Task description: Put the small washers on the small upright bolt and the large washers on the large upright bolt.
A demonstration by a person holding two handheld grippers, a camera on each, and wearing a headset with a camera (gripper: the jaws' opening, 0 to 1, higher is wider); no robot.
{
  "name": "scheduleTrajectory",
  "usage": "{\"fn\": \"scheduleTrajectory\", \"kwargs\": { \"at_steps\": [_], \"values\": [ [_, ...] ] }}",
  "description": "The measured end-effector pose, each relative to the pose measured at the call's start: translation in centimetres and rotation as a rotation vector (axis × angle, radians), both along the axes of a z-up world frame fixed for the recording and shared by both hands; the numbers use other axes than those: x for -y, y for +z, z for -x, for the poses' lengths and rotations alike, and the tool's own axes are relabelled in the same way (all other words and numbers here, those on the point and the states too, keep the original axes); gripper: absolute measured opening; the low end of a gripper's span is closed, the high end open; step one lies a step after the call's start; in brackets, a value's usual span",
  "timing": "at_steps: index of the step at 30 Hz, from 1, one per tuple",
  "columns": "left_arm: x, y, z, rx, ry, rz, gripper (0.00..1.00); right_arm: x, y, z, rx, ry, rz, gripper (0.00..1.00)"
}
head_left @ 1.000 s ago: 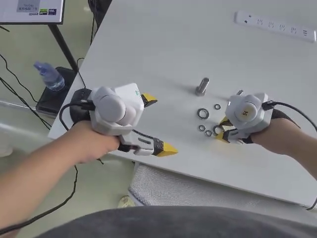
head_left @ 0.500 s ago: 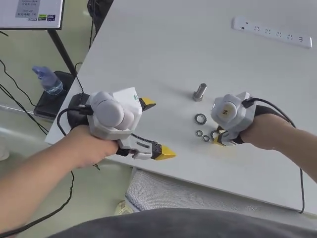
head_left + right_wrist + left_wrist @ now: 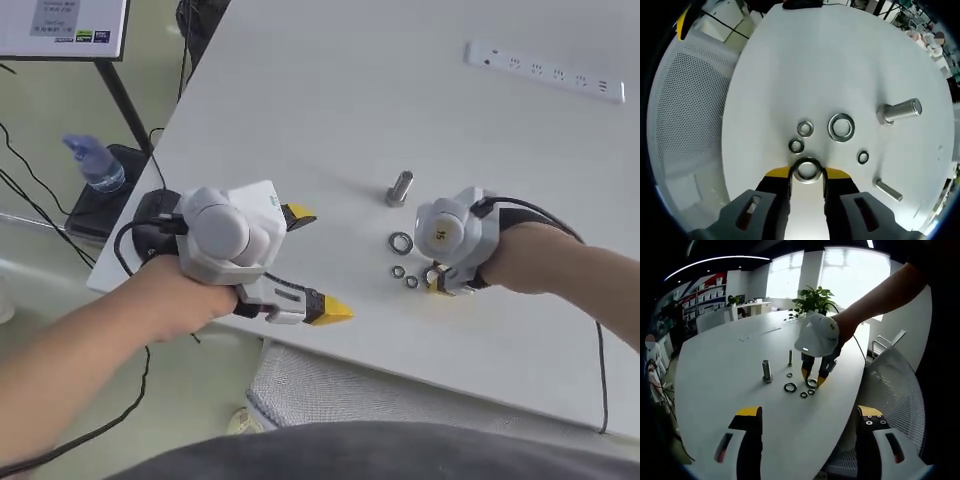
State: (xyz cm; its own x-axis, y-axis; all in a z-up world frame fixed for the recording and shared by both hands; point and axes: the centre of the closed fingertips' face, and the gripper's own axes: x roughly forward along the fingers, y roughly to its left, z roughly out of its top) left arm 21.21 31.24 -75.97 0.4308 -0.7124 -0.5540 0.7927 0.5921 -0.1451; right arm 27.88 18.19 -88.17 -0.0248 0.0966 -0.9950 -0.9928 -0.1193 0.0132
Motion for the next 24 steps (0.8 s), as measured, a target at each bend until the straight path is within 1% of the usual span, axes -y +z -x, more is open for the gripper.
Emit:
{"fn": "scheduleTrajectory", "kwargs": {
  "at_steps": [3, 6, 7, 9, 11, 13, 16, 19, 20, 22, 24],
  "values": [
    [0.1, 0.0, 0.3, -0.002, -0.002, -0.003, 0.75, 0.1, 0.0, -0.2, 0.002, 0.0, -0.005, 0.23],
    [0.1, 0.0, 0.5, -0.004, 0.001, -0.005, 0.75, 0.0, 0.0, -0.3, -0.034, -0.022, -0.044, 0.22],
    [0.2, 0.1, 0.6, -0.001, 0.002, -0.004, 0.74, -0.1, 0.1, -0.2, -0.052, -0.055, -0.063, 0.22],
    [0.2, 0.2, 0.5, 0.001, 0.005, -0.002, 0.74, 0.0, 0.3, 0.0, -0.049, -0.031, -0.074, 0.21],
    [0.2, 0.2, 0.4, 0.003, 0.008, 0.0, 0.74, -0.2, 0.5, 0.2, -0.047, -0.034, -0.077, 0.21],
    [0.1, 0.2, 0.4, 0.003, 0.013, 0.002, 0.74, -0.4, 0.7, 0.5, -0.031, -0.016, -0.065, 0.21],
    [0.1, 0.1, 0.5, 0.004, 0.016, 0.0, 0.74, -0.4, 0.9, 0.6, -0.037, -0.029, -0.067, 0.21],
    [0.0, 0.1, 0.6, 0.004, 0.015, -0.002, 0.74, -0.4, 1.2, 0.7, -0.066, -0.065, -0.112, 0.21],
    [-0.1, 0.1, 0.6, 0.003, 0.016, -0.005, 0.73, -0.5, 1.3, 0.8, -0.075, -0.091, -0.135, 0.21],
    [-0.2, 0.1, 0.7, 0.005, 0.02, -0.002, 0.73, -0.4, 1.4, 0.9, -0.068, -0.084, -0.144, 0.21],
    [-0.2, 0.2, 0.7, 0.005, 0.024, 0.0, 0.73, -0.4, 1.4, 1.0, -0.067, -0.1, -0.151, 0.21]
  ]
}}
